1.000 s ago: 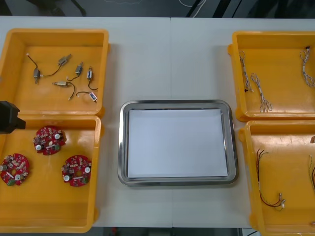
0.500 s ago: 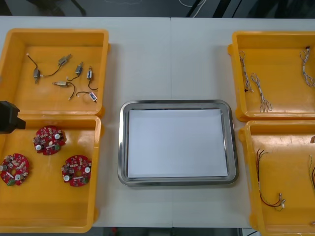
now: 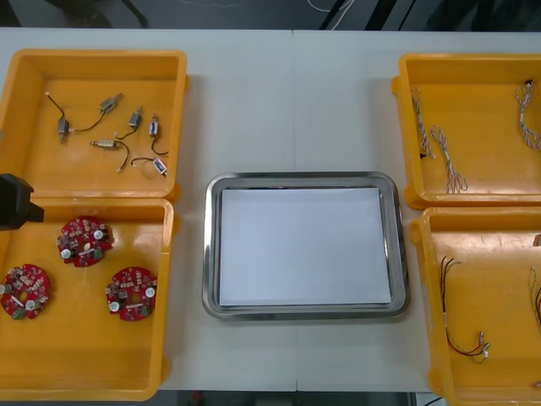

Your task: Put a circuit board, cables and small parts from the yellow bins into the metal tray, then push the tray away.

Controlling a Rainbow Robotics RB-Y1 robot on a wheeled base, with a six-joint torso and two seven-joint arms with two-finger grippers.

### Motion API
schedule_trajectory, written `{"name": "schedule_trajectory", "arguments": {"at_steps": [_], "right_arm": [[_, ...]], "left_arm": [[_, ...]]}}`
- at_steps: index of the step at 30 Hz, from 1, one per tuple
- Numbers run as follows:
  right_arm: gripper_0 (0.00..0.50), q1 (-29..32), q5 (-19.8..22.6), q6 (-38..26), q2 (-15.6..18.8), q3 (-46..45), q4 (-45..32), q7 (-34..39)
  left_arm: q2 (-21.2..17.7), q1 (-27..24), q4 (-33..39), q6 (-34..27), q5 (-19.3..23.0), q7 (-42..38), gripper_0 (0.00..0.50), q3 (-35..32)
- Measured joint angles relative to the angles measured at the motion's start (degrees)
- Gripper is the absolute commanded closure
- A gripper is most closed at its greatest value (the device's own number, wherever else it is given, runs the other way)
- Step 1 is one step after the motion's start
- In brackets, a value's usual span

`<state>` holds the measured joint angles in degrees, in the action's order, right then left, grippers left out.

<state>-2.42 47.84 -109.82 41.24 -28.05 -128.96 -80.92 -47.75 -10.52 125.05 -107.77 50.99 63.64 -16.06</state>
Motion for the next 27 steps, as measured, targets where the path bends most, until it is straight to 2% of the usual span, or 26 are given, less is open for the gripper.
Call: {"name": "schedule_trajectory", "arguments": {"at_steps": [14,24,27], "right_arm": [[0.0,1.02,0.07,1.24,0.0,0.0,0.0,0.0],[0.0,8.4,0.98,8.74,0.09,0.0,0.0,-0.01],[0.0,11.06,1.47,11.03,0.41,0.0,0.0,-0.03]], "left_arm": [[0.19,0.72,-0.04,0.0,0.0,0.0,0.0,0.01],[0.19,0.96,-0.04,0.15,1.15,0.0,0.0,0.01],[0.02,2.01,-0.04,3.03,1.68,0.01,0.0,0.01]]}}
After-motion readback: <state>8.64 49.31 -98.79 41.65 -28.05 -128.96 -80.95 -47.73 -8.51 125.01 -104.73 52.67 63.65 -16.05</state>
